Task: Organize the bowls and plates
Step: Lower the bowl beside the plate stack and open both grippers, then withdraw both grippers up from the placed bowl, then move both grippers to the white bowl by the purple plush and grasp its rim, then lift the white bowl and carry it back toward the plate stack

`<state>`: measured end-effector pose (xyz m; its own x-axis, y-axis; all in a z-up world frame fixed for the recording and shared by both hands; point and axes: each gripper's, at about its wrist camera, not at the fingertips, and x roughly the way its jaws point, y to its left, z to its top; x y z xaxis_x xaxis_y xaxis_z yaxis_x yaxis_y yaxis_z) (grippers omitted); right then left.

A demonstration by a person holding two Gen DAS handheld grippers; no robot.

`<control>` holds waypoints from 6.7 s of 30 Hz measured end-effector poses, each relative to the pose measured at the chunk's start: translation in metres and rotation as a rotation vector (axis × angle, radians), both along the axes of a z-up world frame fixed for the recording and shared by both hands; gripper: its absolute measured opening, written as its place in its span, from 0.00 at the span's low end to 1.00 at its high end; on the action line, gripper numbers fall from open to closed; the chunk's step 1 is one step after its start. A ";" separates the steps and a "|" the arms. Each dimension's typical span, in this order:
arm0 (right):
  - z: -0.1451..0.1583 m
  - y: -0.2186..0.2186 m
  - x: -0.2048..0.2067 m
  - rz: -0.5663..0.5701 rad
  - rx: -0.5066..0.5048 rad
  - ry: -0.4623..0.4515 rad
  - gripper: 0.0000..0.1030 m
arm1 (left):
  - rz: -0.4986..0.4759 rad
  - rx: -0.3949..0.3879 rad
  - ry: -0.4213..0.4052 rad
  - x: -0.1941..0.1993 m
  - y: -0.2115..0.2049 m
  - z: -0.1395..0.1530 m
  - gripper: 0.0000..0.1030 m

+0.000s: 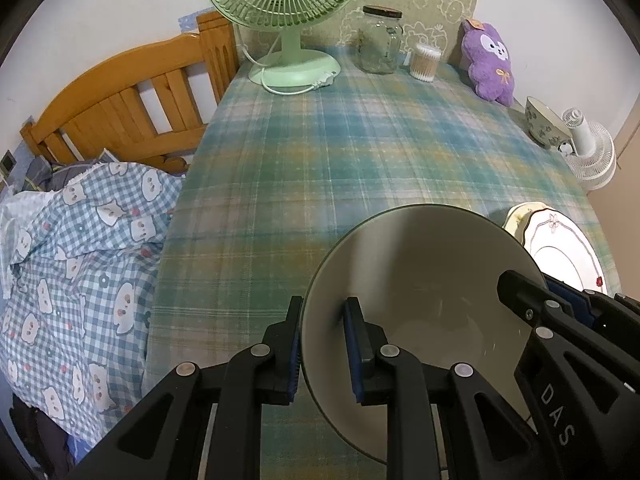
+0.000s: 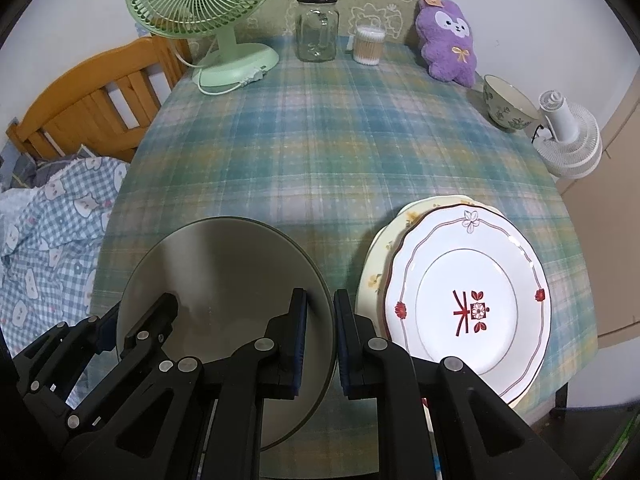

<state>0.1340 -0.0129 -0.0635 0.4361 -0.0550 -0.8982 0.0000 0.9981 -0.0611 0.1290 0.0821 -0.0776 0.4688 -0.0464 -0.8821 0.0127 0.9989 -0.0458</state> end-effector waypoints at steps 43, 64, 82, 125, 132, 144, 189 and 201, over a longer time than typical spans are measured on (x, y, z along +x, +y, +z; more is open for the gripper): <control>0.101 -0.041 0.000 0.033 0.091 -0.190 0.17 | -0.100 -0.008 -0.172 0.005 -0.042 0.098 0.60; 0.127 -0.190 0.093 0.073 0.114 -0.252 0.75 | 0.006 0.001 -0.207 0.080 -0.165 0.124 0.72; 0.117 -0.313 0.178 0.067 0.121 -0.262 0.83 | 0.036 0.027 -0.209 0.160 -0.281 0.121 0.79; -0.014 -0.427 0.314 -0.078 0.120 -0.134 0.45 | -0.100 0.055 -0.093 0.319 -0.398 -0.008 0.20; -0.026 -0.428 0.323 -0.090 0.151 -0.109 0.28 | -0.102 0.067 -0.087 0.324 -0.396 -0.012 0.13; -0.024 -0.425 0.313 -0.110 0.148 -0.099 0.17 | -0.106 0.061 -0.072 0.317 -0.392 -0.009 0.12; 0.095 -0.264 0.104 -0.082 0.126 -0.202 0.17 | -0.096 0.028 -0.174 0.121 -0.244 0.105 0.12; 0.101 -0.188 0.061 -0.038 0.118 -0.210 0.17 | -0.062 0.022 -0.184 0.068 -0.168 0.107 0.12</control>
